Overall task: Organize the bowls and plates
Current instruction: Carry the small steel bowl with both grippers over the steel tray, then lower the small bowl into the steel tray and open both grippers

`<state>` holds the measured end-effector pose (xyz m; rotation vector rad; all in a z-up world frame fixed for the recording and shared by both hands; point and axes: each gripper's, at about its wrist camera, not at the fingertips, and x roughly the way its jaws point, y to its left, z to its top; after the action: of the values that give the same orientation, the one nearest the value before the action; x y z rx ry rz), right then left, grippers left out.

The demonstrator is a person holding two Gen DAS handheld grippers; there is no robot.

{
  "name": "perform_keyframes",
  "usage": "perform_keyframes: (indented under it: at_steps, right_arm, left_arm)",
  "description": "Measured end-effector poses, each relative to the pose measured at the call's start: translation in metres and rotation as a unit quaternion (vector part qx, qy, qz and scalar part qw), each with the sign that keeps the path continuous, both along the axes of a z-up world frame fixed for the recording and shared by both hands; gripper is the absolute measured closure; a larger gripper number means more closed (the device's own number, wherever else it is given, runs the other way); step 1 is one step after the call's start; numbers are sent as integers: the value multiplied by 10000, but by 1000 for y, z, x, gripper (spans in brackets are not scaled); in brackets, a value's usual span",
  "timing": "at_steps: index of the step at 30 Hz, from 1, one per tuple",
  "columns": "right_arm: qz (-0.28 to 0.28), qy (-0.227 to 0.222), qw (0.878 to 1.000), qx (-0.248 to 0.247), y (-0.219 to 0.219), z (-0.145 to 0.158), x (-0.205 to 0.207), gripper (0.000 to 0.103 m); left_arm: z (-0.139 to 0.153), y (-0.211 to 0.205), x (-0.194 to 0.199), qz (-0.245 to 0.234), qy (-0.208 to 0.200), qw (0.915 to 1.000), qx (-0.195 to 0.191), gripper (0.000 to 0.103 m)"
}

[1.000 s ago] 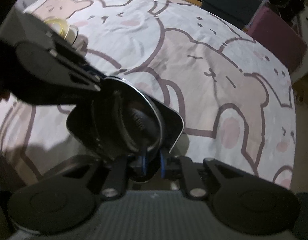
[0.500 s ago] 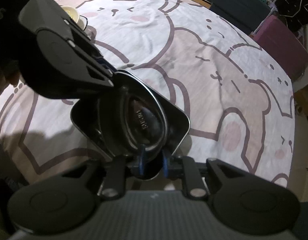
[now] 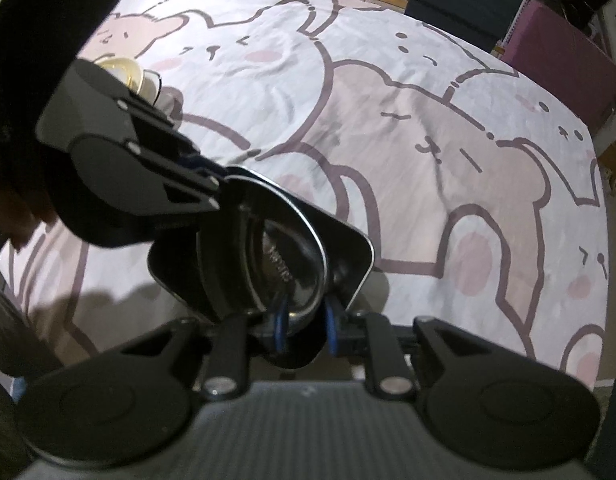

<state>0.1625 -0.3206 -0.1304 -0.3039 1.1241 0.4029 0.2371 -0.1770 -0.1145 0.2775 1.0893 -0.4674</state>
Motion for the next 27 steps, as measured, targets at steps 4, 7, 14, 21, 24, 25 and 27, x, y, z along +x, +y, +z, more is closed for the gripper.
perform_keyframes:
  at_steps: [4,7,14,21,24,25,27]
  right_arm:
    - [-79,-24,9999,82,-3,3,3,80]
    - [-123,1,9998,156,-4,4,3,80]
    - [-111,32,9998,181,-3,4,3,80]
    - [-175,-1,9995,274,-6,7,2,80]
    - [-246,-64,9989,393,-12,12,0,76]
    - [-270,-92,9987,421,-13,14,-2,70]
    - [-321,-152,9981,495,-17,19,-5,60]
  left_arm:
    - [0,-1,1,-14,24,10000,-35,92]
    - [0,-1,3,8,51,10000,-79,92]
    - [3,2,4,18,98,9998,-149,91]
    - [18,11,0,82,143,9989,-430,73]
    - [27,16,-6,99,115,9983,-567,63]
    - [30,17,-8,99,104,9981,-605,59]
    - [37,20,-12,107,73,9976,-684,53]
